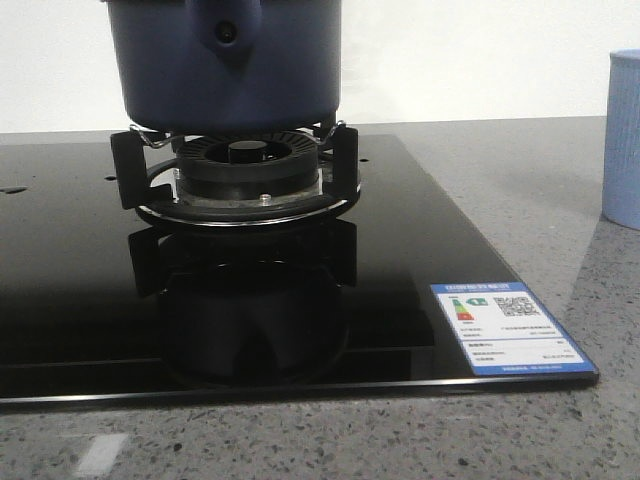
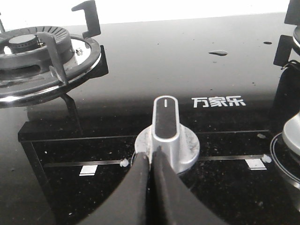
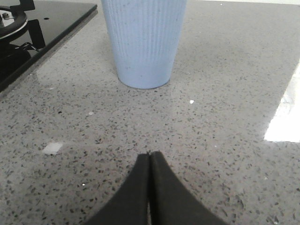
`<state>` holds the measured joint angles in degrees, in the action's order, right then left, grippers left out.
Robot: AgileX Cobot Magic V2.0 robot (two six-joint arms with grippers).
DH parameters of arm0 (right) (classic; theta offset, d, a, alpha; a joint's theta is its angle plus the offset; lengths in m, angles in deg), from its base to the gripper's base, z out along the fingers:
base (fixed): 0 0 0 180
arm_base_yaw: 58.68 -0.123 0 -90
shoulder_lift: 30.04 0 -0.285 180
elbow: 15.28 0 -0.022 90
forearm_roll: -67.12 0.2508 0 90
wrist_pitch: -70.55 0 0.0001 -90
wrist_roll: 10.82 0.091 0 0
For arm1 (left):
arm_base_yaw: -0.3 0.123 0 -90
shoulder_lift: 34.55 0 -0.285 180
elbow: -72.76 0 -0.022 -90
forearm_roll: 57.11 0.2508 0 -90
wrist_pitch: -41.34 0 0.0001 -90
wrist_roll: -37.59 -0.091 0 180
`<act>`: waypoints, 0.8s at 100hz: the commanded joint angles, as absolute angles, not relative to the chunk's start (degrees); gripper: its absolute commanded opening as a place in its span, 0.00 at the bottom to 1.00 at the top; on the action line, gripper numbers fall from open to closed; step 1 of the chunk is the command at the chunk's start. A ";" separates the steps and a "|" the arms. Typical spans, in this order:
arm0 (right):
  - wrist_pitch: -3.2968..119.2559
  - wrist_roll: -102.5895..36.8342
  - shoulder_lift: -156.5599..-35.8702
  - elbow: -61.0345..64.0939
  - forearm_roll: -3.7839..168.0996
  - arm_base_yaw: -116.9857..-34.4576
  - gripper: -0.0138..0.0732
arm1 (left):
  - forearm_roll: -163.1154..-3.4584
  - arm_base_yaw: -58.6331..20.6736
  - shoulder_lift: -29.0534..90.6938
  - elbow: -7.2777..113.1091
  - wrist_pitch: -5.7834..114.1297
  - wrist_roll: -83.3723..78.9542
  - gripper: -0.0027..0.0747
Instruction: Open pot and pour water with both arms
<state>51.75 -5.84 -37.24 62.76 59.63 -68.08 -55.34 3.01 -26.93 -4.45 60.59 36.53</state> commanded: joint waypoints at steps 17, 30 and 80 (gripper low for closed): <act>53.14 -6.41 -35.98 63.05 58.79 -68.23 0.07 | -55.47 2.97 -28.41 -6.72 57.62 37.11 0.01; 56.69 -6.41 -35.98 63.05 56.77 -68.23 0.07 | -55.47 2.97 -28.41 -6.72 57.62 37.11 0.01; 81.06 -6.30 -35.98 63.05 72.04 -68.23 0.07 | -66.18 2.97 -28.41 -6.72 37.91 36.98 0.01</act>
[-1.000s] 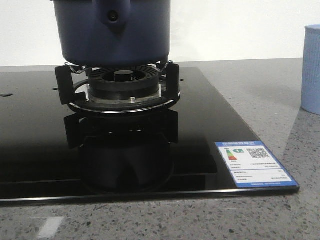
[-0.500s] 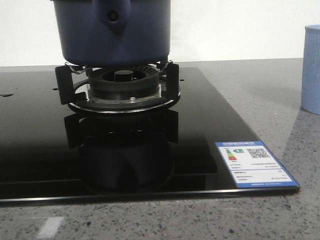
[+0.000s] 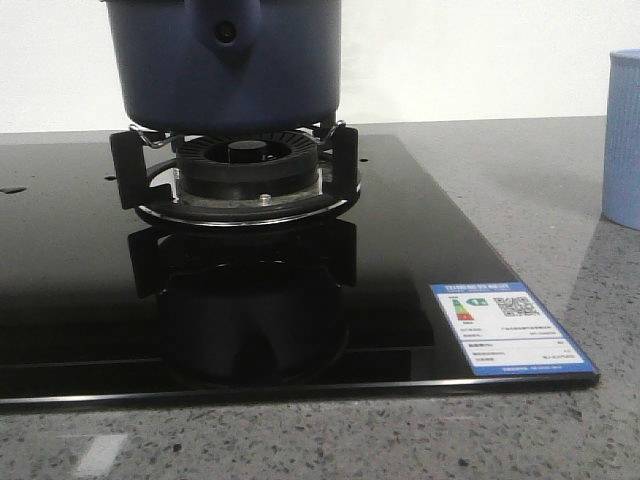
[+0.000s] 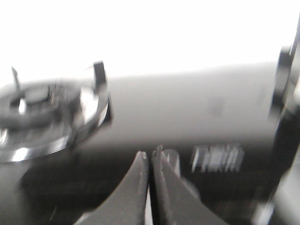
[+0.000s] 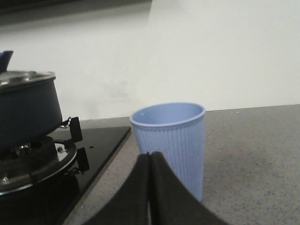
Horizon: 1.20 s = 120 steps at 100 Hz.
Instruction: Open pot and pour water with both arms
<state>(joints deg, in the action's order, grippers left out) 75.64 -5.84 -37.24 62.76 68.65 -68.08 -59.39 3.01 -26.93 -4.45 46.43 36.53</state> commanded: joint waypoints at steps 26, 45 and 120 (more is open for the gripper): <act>81.49 -6.30 -35.98 60.51 82.45 -68.23 0.07 | -103.85 2.97 -28.41 -5.81 33.61 36.98 0.01; 67.16 -6.30 -40.20 49.45 81.62 -68.23 0.07 | -100.51 2.97 -27.64 2.54 45.14 36.98 0.01; 32.04 -18.87 -69.14 16.27 104.37 -68.23 0.07 | -124.56 -10.71 7.94 33.61 84.50 1.09 0.01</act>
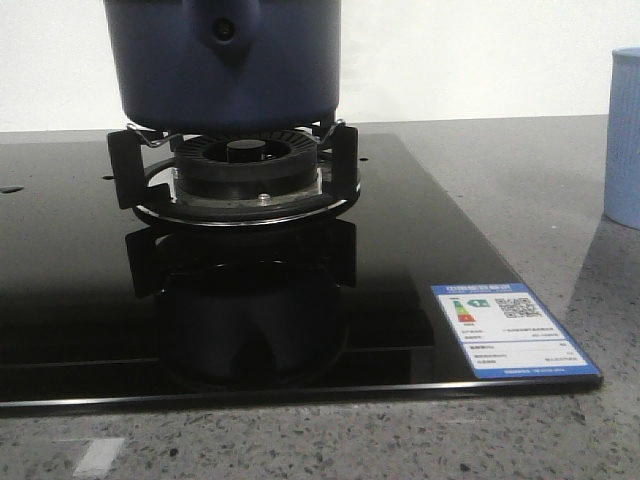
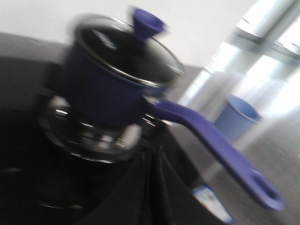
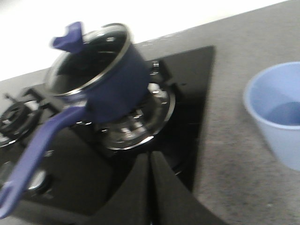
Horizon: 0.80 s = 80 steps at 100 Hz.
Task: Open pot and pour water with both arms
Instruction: 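Grasp the purple lid knob with the left gripper and lift the lid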
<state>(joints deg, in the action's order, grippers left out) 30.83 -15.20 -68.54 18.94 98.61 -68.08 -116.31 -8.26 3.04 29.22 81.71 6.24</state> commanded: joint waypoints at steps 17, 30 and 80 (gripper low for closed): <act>30.00 -23.15 -69.24 15.32 106.14 -68.23 0.07 | -126.53 -12.70 18.31 42.16 91.17 -8.43 0.01; 32.85 -28.14 -69.24 15.32 106.14 -68.23 0.07 | -126.53 -12.70 24.25 47.51 90.59 -20.84 0.01; 40.58 -33.88 -69.24 15.32 106.14 -68.23 0.93 | -127.39 -12.70 39.80 62.21 82.57 -44.53 0.67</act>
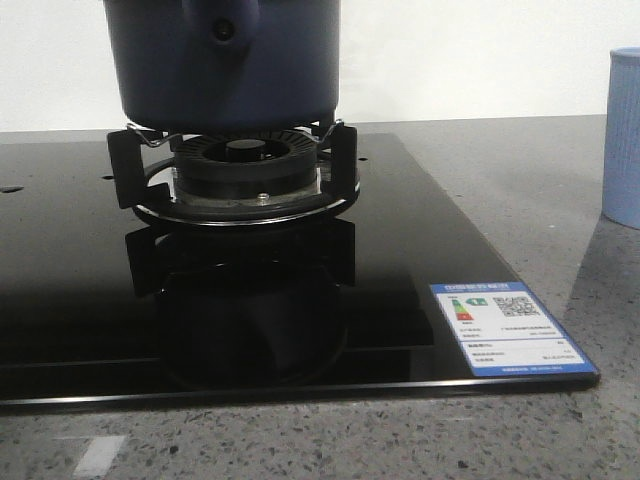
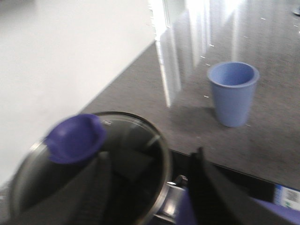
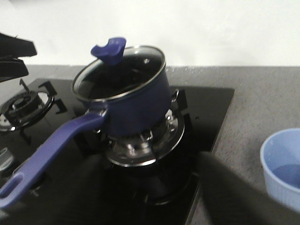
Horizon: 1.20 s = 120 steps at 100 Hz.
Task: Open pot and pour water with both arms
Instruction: 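Grasp the purple lid knob with the left gripper and lift the lid, then move the right gripper toward the light blue ribbed cup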
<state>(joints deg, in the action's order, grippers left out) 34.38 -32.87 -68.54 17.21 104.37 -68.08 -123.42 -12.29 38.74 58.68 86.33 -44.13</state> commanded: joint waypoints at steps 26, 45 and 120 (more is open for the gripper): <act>43.33 -33.88 -69.24 15.32 106.14 -68.23 0.91 | -133.90 -12.70 50.02 67.46 82.14 -49.91 0.66; 43.57 -33.88 -69.24 15.32 106.14 -68.23 0.91 | -142.50 -12.70 54.73 69.38 84.91 -55.05 0.71; 43.42 -33.88 -69.24 15.32 106.14 -68.23 0.91 | -146.09 -12.95 61.56 69.36 85.91 -55.05 0.75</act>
